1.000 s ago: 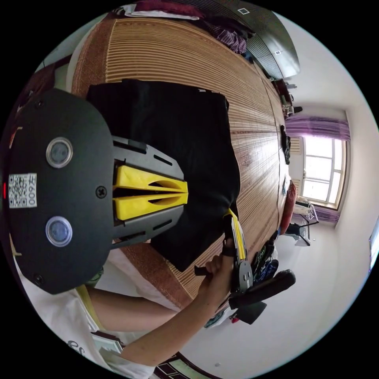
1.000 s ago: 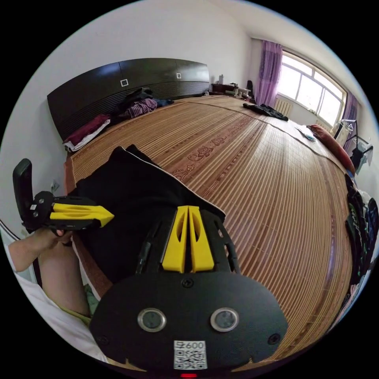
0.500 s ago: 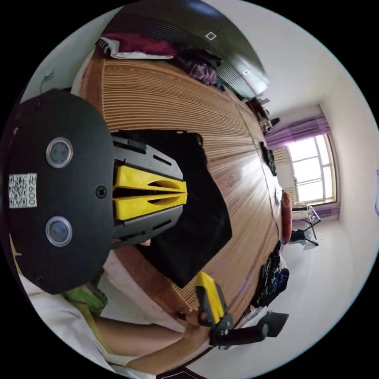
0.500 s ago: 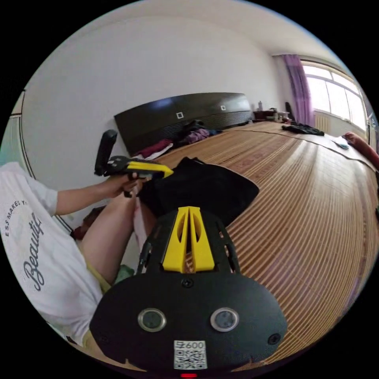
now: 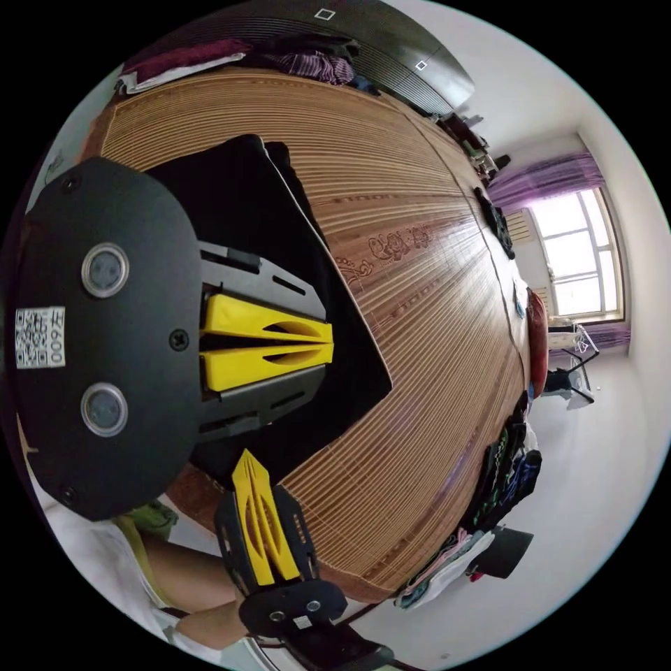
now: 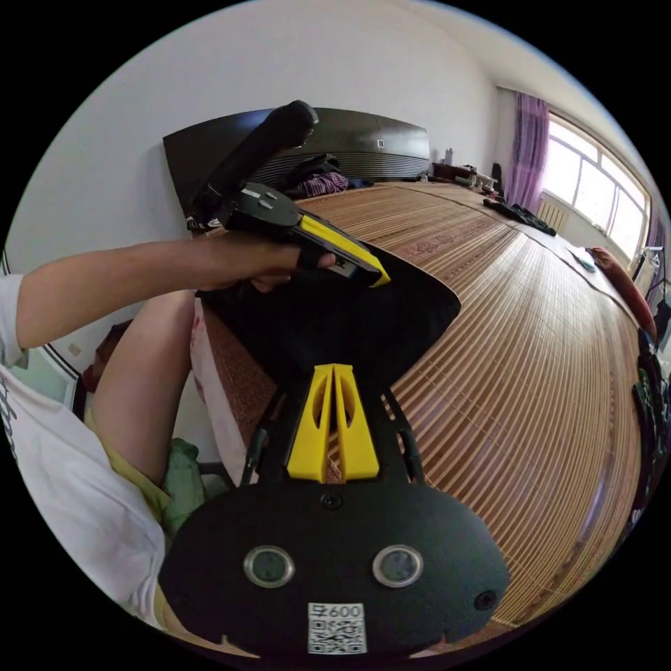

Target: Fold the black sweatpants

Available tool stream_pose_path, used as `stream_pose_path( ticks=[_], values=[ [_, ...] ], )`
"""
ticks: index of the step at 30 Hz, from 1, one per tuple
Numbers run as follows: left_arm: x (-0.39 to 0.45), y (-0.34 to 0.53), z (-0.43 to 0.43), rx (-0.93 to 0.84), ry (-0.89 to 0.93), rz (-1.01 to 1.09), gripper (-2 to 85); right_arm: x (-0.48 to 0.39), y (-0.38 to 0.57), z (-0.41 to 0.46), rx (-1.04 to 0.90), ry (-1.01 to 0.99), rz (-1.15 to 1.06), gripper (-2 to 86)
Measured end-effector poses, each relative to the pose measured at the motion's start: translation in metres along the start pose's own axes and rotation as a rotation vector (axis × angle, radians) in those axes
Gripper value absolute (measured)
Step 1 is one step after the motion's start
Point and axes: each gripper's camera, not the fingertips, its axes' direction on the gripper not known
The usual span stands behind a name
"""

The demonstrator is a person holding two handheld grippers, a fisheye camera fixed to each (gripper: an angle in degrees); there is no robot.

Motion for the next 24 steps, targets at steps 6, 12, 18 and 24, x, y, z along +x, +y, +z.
stream_pose_path(
  ticks=[6, 12, 18, 24],
  values=[
    [0.017, 0.011, -0.020, 0.048, -0.068, 0.042, 0.6, -0.016, 0.002, 0.006, 0.004, 0.005, -0.004, -0.8],
    [0.028, 0.058, -0.104, 0.282, 0.007, 0.044, 0.7, -0.035, 0.002, 0.010, 0.010, 0.027, -0.020, -0.8],
    [0.083, 0.086, -0.094, 0.162, -0.146, 0.103, 0.8, -0.039, -0.001, 0.012, 0.008, -0.015, 0.009, -0.8],
    [0.075, 0.067, -0.113, 0.096, -0.225, 0.067, 0.8, -0.062, -0.006, 0.011, 0.012, 0.029, -0.016, -0.8]
  ],
)
